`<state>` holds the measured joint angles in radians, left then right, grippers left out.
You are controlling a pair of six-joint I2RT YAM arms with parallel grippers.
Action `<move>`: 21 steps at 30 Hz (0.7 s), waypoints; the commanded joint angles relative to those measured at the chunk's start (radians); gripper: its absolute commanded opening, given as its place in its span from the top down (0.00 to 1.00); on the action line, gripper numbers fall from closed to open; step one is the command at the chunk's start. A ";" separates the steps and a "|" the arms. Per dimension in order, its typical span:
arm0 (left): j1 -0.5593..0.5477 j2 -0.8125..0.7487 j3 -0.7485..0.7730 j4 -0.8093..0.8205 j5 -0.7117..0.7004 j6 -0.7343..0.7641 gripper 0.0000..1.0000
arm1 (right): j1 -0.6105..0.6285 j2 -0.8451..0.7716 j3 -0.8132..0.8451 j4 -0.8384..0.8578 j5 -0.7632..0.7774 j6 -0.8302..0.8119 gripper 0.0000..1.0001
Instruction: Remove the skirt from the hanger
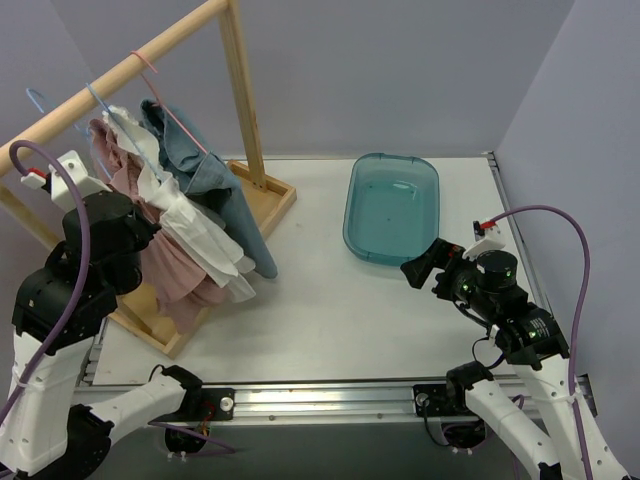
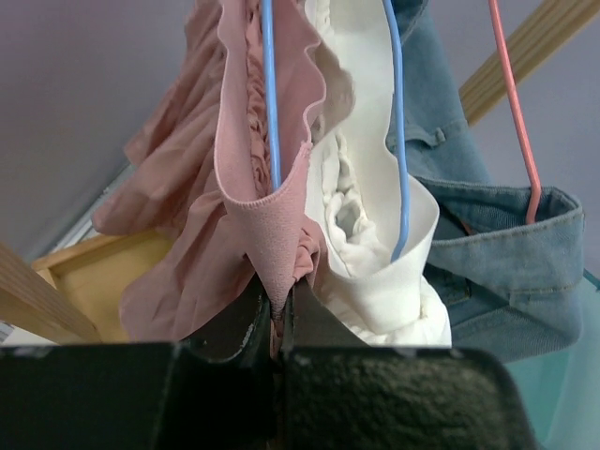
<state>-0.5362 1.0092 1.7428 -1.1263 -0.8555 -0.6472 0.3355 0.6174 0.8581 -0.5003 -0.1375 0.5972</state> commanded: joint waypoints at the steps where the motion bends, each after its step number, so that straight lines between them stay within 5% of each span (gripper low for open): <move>1: -0.002 -0.004 0.047 0.088 -0.102 0.073 0.98 | 0.005 -0.001 0.025 -0.012 0.016 -0.013 0.00; 21: 0.016 -0.092 -0.247 0.014 0.070 -0.032 0.98 | 0.005 -0.013 0.061 -0.044 0.029 -0.031 0.00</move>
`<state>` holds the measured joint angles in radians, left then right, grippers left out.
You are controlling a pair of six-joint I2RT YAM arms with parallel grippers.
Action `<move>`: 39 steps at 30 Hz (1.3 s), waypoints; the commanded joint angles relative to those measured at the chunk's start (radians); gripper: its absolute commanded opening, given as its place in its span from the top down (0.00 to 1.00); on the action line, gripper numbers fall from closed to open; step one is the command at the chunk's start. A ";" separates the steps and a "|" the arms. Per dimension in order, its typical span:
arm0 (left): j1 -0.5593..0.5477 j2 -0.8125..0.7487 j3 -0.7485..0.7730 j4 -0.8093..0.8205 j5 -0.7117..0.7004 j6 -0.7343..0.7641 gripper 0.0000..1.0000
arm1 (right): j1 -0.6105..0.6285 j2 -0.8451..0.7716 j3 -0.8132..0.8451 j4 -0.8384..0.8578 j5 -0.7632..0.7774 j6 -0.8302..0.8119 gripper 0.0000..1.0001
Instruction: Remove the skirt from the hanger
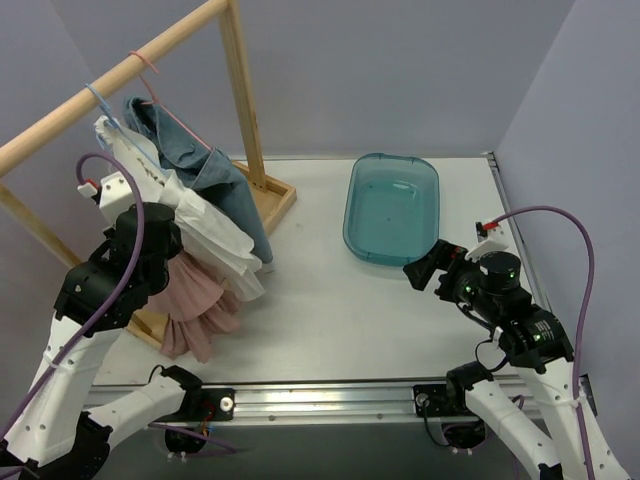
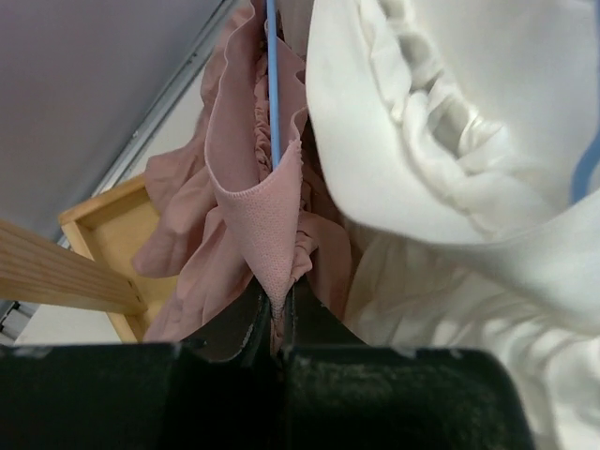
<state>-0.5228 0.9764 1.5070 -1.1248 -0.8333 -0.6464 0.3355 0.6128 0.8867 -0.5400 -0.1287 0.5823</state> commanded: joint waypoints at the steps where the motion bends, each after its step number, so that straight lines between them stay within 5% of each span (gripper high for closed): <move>1: 0.003 -0.068 -0.034 0.004 0.066 -0.042 0.98 | 0.005 -0.007 0.029 -0.003 0.020 -0.016 0.00; 8: 0.000 -0.156 -0.103 -0.047 0.327 -0.018 0.98 | 0.005 0.033 0.034 0.023 0.008 -0.025 0.00; 13: -0.002 -0.170 -0.177 -0.050 0.673 0.033 0.98 | 0.005 0.088 0.070 0.037 0.006 -0.041 0.00; 22: -0.023 -0.139 -0.225 -0.082 1.063 0.102 0.98 | 0.005 0.211 0.129 0.093 -0.015 -0.061 0.00; 29: -0.062 -0.183 -0.254 0.103 1.356 0.123 0.98 | 0.005 0.272 0.130 0.149 -0.043 -0.064 0.00; 39: -0.183 -0.113 -0.182 0.173 1.445 0.137 0.98 | 0.005 0.346 0.136 0.232 -0.112 -0.075 0.02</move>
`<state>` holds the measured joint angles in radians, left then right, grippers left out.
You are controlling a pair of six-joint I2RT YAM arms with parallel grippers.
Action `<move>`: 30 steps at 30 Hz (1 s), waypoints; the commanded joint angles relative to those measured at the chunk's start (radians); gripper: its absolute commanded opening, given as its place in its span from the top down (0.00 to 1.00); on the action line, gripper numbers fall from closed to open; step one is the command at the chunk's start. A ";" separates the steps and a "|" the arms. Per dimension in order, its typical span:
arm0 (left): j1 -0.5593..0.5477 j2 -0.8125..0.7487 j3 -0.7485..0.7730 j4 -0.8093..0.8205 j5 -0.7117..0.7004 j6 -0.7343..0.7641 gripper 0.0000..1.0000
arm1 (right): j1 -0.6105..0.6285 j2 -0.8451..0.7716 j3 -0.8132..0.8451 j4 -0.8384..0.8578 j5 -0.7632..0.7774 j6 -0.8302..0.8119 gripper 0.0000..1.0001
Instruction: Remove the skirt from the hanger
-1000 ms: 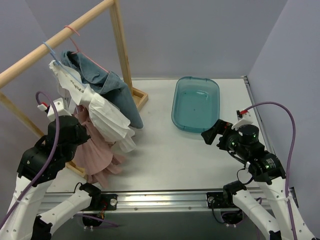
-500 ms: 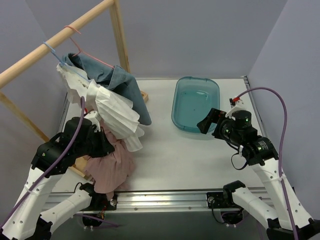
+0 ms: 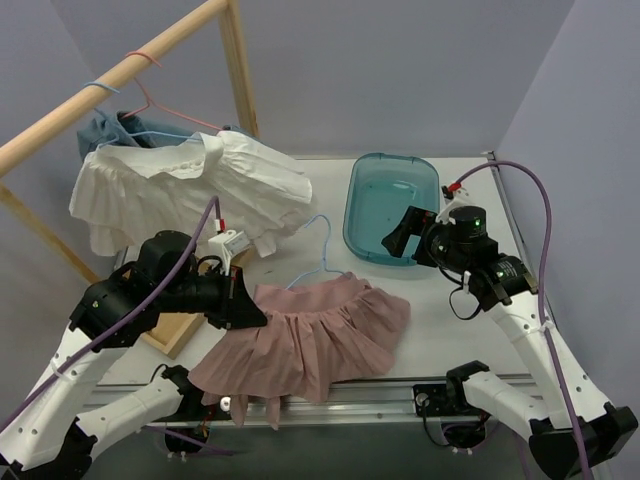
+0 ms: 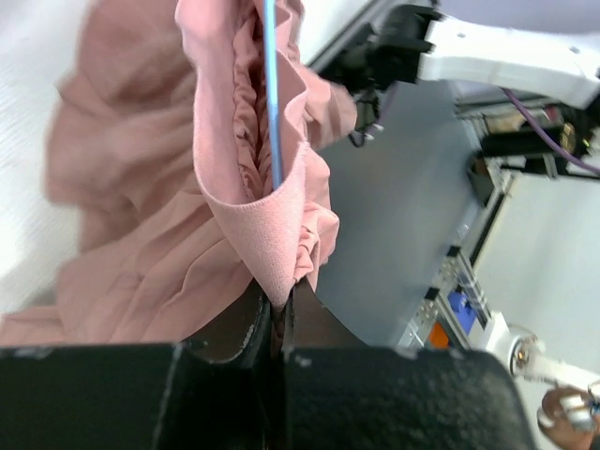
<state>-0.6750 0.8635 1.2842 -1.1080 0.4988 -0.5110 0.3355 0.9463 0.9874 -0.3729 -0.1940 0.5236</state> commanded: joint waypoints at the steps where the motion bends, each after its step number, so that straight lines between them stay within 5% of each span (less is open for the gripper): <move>1: -0.040 0.008 0.038 0.192 0.110 -0.004 0.98 | 0.007 0.014 0.042 0.083 -0.057 -0.016 0.02; 14: -0.208 0.157 0.132 0.238 -0.071 0.040 0.98 | 0.132 0.009 0.166 0.091 -0.076 0.061 0.16; 30: -0.215 0.235 0.225 0.335 -0.108 0.045 0.98 | 0.217 -0.044 0.051 0.152 -0.035 0.153 0.22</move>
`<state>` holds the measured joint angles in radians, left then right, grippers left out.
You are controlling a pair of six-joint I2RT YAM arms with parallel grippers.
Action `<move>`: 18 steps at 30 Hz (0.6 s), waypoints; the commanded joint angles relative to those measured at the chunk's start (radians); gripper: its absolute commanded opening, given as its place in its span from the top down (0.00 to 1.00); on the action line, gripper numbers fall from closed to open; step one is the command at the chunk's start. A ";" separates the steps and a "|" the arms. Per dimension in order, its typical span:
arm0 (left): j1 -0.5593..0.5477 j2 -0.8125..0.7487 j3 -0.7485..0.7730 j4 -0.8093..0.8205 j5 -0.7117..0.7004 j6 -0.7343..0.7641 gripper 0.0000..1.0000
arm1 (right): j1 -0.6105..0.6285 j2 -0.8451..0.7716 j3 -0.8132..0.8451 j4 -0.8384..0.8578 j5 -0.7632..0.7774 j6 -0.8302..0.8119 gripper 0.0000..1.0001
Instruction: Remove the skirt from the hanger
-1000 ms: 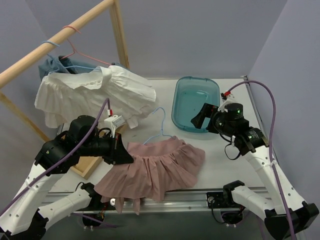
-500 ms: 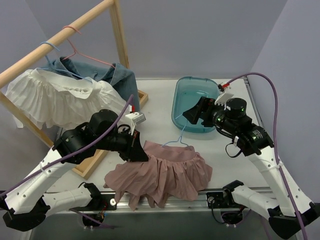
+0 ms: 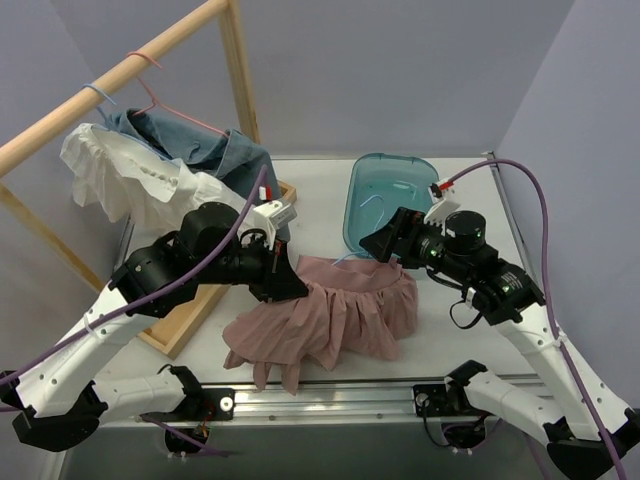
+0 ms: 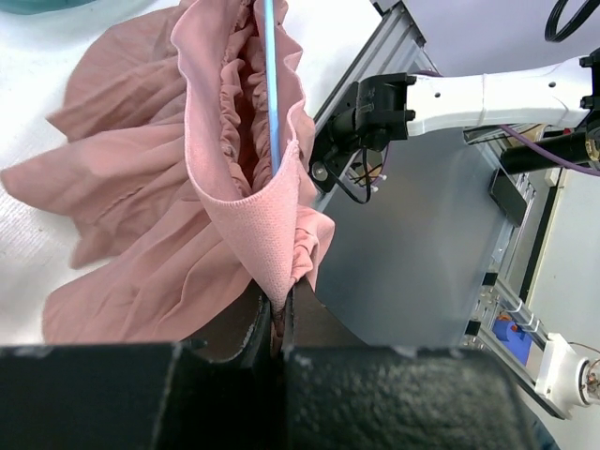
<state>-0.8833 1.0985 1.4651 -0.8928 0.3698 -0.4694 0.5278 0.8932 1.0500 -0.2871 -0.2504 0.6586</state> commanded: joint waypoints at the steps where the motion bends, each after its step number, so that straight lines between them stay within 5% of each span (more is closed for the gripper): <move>1: -0.006 -0.002 0.043 0.121 0.018 0.003 0.98 | 0.029 0.012 -0.008 0.071 0.029 0.021 0.23; 4: -0.008 -0.008 0.038 0.126 0.017 0.003 0.98 | 0.055 0.026 -0.001 0.088 0.055 0.027 0.24; 10: -0.008 0.006 0.067 0.111 0.008 0.026 0.98 | 0.129 0.079 0.022 0.085 0.124 0.050 0.42; 13: -0.008 0.018 0.074 0.109 0.006 0.031 0.98 | 0.175 0.113 0.057 0.049 0.213 0.050 0.65; 14: -0.008 0.021 0.075 0.109 0.004 0.031 0.98 | 0.204 0.121 0.067 0.039 0.236 0.047 0.88; 15: -0.008 0.026 0.077 0.107 0.001 0.035 0.98 | 0.216 0.124 0.077 0.020 0.293 0.049 1.00; 18: -0.008 0.034 0.087 0.095 -0.003 0.041 0.93 | 0.250 0.133 0.084 -0.016 0.394 0.062 1.00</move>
<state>-0.8848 1.1297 1.4754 -0.9005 0.3595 -0.4473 0.7368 1.0233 1.0946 -0.2607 0.0128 0.7238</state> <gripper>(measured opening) 0.073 0.136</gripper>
